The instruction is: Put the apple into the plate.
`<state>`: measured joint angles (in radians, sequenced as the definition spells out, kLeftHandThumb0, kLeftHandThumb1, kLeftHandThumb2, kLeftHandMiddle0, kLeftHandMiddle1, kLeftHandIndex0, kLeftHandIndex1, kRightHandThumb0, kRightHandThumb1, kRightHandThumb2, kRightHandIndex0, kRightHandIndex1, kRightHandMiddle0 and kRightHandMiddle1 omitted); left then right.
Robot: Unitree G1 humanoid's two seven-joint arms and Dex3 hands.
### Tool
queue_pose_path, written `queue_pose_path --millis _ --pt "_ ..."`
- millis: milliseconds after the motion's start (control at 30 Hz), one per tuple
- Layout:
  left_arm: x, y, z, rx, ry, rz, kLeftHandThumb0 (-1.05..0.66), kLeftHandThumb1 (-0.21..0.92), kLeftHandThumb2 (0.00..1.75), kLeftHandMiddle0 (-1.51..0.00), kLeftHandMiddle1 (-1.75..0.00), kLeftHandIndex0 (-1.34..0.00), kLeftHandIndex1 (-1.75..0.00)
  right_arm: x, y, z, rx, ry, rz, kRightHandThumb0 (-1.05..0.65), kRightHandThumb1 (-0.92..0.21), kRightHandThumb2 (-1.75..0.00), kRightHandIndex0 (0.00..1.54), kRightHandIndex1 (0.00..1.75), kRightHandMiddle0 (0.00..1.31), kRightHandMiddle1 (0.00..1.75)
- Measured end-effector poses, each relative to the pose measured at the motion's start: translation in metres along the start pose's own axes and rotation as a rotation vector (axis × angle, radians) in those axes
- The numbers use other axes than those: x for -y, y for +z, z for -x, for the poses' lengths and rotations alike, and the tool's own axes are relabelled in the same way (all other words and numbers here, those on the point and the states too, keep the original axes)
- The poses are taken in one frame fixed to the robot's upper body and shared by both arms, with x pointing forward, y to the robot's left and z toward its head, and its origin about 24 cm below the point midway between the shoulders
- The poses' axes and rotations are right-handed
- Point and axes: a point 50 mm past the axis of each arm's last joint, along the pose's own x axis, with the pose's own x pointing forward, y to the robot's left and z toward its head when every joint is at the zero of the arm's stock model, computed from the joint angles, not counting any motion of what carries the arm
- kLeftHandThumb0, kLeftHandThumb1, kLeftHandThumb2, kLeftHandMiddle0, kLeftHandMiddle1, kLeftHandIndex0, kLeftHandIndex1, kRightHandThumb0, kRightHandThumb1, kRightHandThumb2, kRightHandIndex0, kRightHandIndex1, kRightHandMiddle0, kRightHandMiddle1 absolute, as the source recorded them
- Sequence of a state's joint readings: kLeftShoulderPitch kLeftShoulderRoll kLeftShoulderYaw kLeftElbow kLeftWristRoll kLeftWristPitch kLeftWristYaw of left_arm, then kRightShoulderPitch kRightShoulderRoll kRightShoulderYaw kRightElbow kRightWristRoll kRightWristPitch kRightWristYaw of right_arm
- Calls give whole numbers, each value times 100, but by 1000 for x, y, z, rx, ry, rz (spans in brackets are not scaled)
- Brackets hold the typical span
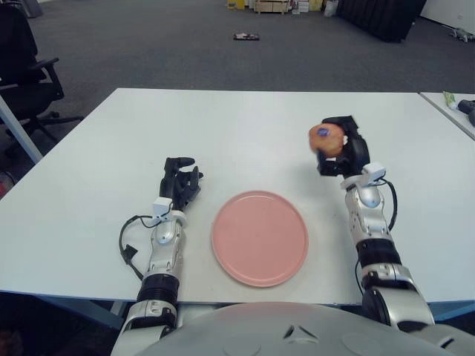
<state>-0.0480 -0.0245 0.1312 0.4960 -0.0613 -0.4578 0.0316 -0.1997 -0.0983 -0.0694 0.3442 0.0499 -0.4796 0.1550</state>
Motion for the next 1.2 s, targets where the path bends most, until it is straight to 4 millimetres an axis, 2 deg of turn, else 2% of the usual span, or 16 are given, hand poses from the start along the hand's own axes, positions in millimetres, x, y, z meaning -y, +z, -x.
queue_pose_path --millis 233,467,900,1200 --pt "1 0 0 0 -3 -2 -35 92 52 -44 -149 -20 -175 -28 22 15 23 251 36 -53 -16 -150 128 175 73 175" --pt "2 0 1 0 3 -13 -35 92 53 -45 -149 -20 -175 -35 31 20 1 437 145 -52 -18 -149 127 175 72 175" --pt "5 0 1 -15 1 -16 -35 92 52 -42 -152 -20 -175 -63 38 35 3 724 305 -50 -23 -142 123 175 68 175" --pt "5 0 1 -20 6 1 -35 92 52 -40 -155 -20 -175 -87 24 50 -52 882 451 -49 -26 -139 122 175 65 175"
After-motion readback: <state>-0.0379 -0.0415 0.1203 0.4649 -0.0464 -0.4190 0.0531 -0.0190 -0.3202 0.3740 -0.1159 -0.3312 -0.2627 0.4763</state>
